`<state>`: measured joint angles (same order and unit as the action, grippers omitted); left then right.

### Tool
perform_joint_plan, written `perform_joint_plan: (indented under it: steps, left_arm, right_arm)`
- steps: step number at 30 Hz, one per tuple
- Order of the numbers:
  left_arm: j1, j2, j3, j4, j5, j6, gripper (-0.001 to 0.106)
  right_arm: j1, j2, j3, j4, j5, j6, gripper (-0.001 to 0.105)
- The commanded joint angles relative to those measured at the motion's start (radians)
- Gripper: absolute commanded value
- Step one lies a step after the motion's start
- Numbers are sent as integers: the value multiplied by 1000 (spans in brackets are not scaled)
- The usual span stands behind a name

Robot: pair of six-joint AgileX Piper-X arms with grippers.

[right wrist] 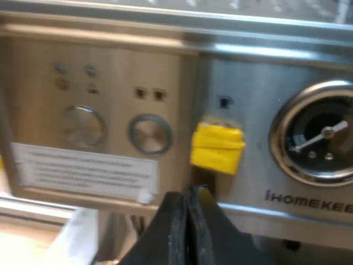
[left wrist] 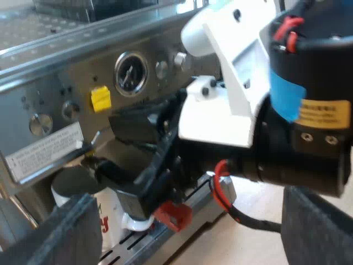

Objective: Place mug into machine

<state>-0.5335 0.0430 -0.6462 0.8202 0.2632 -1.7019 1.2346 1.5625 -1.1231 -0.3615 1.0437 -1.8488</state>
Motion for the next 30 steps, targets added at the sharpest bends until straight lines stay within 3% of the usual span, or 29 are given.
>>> perform_joint_plan:
  steps: [1, 11, 20, 23, 27, 30]
  left_arm:
    - [-3, -6, -25, -1, 4, -10, 69]
    - [-3, -6, -35, -2, -2, -5, 69]
    - [-3, -6, -35, -83, -80, -6, 69]
    - [-3, -6, -35, -119, -80, -8, 69]
    - [-3, -4, -35, -166, -80, -10, 69]
    - [-3, 25, -35, -206, -96, -103, 69]
  right_arm:
    - [17, -28, -9, 0, 31, -11, 0]
    - [50, -99, -9, 77, 54, -17, 0]
    - [62, -230, -9, 212, 46, -11, 61]
    - [62, -289, -9, 294, -36, -11, 68]
    - [62, -367, -9, 390, -108, -11, 69]
    - [60, -431, -9, 475, -136, -18, 69]
